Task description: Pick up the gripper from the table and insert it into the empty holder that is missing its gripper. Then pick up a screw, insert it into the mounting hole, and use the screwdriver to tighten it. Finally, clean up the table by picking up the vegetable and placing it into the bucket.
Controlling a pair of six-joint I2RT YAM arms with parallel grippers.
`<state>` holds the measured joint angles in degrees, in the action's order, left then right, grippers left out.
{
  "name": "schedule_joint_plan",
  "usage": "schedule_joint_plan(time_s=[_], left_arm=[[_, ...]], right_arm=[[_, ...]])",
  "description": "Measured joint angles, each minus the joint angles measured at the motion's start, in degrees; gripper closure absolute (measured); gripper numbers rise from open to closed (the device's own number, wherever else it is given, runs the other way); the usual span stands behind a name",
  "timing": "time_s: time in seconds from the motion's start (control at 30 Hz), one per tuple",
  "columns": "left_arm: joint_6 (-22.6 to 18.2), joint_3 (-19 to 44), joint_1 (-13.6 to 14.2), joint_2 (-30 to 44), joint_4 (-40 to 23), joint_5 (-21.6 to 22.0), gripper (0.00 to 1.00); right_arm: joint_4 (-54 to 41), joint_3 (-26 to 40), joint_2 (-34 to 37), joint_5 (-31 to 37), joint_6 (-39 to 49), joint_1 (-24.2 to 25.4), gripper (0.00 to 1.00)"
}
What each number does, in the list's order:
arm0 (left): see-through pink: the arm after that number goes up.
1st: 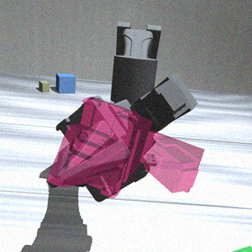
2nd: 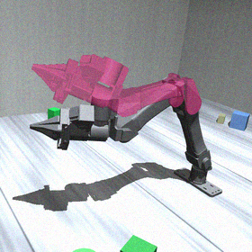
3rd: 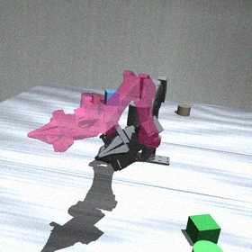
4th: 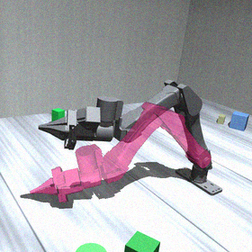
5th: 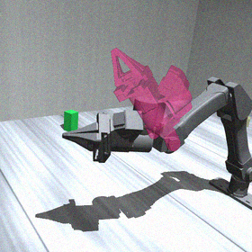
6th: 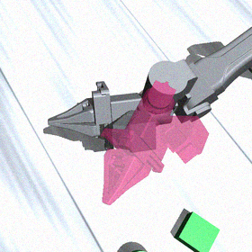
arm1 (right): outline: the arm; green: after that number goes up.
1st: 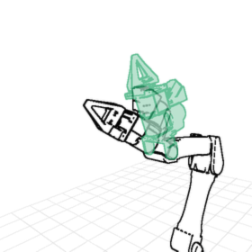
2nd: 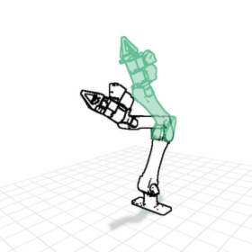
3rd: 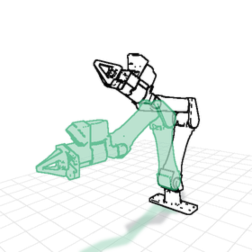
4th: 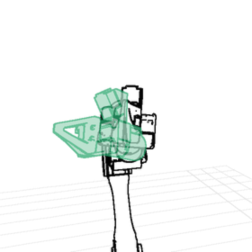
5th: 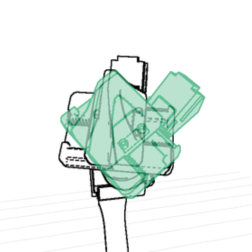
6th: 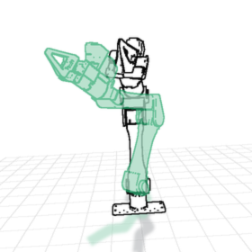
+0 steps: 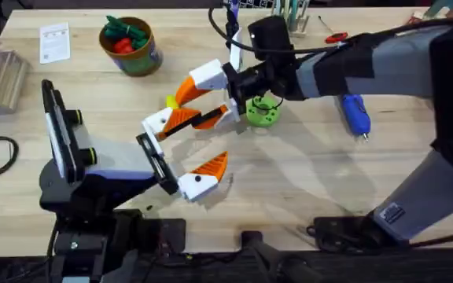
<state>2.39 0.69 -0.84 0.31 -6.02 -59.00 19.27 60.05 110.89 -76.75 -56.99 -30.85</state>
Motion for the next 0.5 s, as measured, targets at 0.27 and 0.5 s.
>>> schedule_joint_plan(time_s=[0.27,0.5], left_arm=[[-0.02,0.00,0.02,0.01,0.00,0.00,0.014],[-0.02,0.00,0.00,0.01,0.00,-0.02,0.014]], right_arm=[[-2.92,-0.46,-5.39,4.50,3.51,3.23,0.055],[-14.63,-0.42,-16.41,10.56,11.63,10.88,0.052]])
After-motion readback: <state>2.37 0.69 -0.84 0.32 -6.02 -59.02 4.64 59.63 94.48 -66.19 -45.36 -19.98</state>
